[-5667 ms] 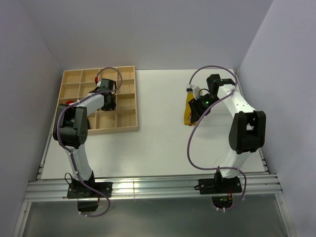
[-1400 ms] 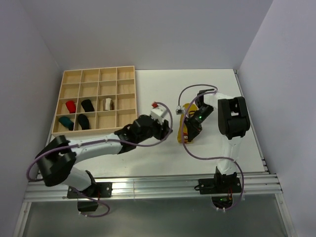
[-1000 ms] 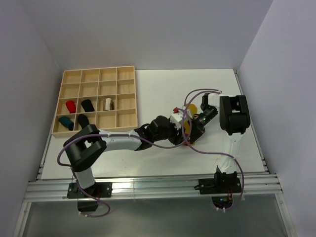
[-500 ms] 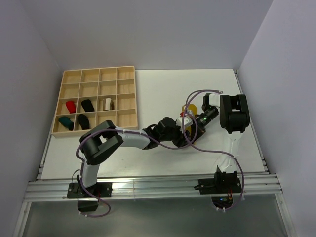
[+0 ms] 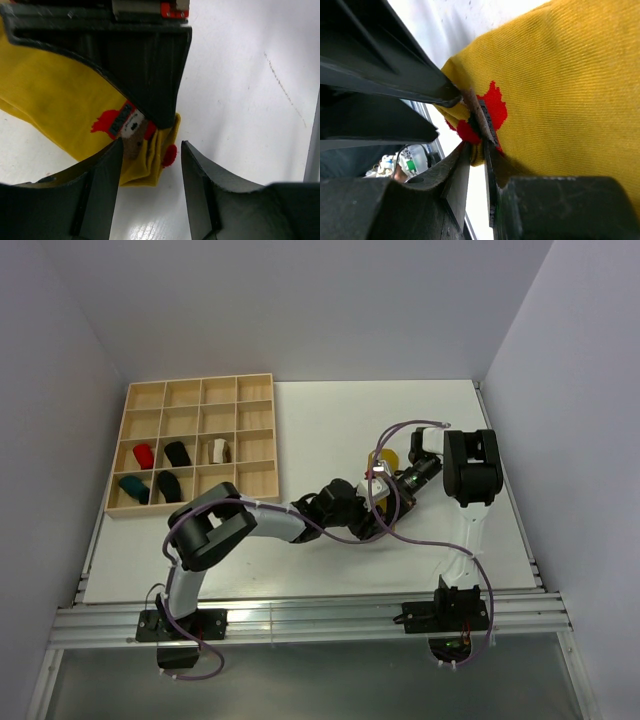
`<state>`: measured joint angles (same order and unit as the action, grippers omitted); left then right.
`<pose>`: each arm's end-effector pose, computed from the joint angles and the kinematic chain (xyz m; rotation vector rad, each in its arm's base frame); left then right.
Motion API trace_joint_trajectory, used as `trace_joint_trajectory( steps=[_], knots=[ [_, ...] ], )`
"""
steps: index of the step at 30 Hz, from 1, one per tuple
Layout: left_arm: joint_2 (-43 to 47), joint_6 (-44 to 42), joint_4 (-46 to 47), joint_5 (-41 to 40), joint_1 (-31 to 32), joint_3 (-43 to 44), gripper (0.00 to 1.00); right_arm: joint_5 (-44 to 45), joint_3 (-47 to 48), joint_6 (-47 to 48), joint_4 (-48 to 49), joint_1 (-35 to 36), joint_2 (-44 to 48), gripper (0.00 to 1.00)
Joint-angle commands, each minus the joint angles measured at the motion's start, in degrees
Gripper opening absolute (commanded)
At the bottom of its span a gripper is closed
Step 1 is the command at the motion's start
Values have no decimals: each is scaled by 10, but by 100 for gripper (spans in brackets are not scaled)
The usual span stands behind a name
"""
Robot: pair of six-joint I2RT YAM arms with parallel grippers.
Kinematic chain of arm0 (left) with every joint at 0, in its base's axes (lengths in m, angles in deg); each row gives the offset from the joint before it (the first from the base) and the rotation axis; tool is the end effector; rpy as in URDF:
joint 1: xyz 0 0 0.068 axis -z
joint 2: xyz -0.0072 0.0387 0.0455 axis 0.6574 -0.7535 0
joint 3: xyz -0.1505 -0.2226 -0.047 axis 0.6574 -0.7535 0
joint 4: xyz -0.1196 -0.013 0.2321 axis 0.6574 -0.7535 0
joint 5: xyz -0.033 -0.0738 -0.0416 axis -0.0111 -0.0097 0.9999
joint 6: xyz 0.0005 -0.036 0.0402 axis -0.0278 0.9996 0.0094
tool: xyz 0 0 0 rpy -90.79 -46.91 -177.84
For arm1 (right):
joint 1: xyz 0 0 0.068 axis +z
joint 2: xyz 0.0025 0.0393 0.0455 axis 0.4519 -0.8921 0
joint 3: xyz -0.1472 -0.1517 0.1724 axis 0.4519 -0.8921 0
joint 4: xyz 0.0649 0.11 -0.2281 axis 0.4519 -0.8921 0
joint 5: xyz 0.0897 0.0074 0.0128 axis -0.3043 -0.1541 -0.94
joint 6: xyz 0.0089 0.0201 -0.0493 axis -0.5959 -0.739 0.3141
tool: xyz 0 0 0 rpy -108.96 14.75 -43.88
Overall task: Roll the socks
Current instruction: Roll the sock at the center of the board.
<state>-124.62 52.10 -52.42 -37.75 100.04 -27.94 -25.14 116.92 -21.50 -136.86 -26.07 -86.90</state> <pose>0.2114 -0.3661 0.1490 1.0212 1.8599 -0.9674 0.3296 0.0311 0.1004 1.0158 -2.4575 -1.4542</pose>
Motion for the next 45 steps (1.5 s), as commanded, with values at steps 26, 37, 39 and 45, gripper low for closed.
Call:
trace_joint_trajectory(
  steps=[26,37,39,45],
  knots=[
    [-38,109,-47,57,-20,18,0,20,18,-46,2,-4,30,26],
    [-14,301,-164,185,-82,1,0,22,-72,-93,149,-28,193,47],
    [-16,336,-187,201,-100,1,0,13,-87,-84,157,-37,217,47],
    [-49,421,-276,277,-111,42,0,44,-190,-81,270,-32,370,49]
  ],
)
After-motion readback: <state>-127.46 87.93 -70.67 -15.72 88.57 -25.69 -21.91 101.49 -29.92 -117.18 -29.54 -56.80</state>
